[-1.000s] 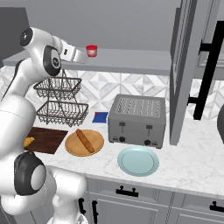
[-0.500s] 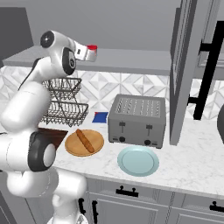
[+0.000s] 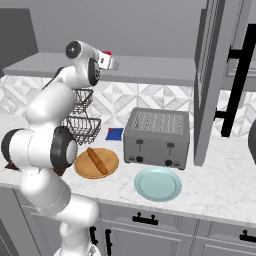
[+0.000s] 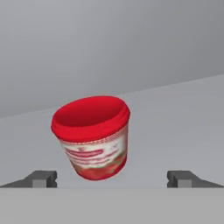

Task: From the different types of pastries on the counter, select a croissant and place it on the cutting board. Then retrieve a jar of jam from the cabinet and place it alongside the croissant on the cutting board.

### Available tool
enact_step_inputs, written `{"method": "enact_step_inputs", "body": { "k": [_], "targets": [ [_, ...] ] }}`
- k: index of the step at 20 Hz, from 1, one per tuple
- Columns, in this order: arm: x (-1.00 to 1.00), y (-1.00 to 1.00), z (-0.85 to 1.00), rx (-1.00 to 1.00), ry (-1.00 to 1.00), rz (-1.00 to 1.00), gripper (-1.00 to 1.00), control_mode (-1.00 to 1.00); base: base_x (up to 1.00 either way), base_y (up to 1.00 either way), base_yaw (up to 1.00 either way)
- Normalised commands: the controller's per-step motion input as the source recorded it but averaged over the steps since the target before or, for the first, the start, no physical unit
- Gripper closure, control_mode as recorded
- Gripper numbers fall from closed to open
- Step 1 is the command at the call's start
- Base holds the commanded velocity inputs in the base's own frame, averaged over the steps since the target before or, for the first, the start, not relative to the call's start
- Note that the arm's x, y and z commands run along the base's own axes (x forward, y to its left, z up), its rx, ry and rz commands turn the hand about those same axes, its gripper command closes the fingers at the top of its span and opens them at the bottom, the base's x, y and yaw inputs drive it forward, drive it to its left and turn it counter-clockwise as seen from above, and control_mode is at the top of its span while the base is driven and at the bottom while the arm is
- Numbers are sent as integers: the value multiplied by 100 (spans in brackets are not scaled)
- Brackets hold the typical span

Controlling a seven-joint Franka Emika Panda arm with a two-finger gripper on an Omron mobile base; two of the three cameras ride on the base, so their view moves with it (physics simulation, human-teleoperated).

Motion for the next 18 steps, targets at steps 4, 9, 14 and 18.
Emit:
{"method": "enact_step_inputs", "body": {
  "k": [4, 9, 14, 18],
  "targets": [
    [86, 0, -19, 0, 0, 1, -100, -100, 0, 0, 0],
    [76, 0, -32, 0, 0, 1, -100, -100, 0, 0, 0],
    [49, 0, -42, 0, 2, 2, 100, -100, 0, 0, 0],
    [-16, -4, -3, 0, 0, 7, 100, -100, 0, 0, 0]
  ]
}}
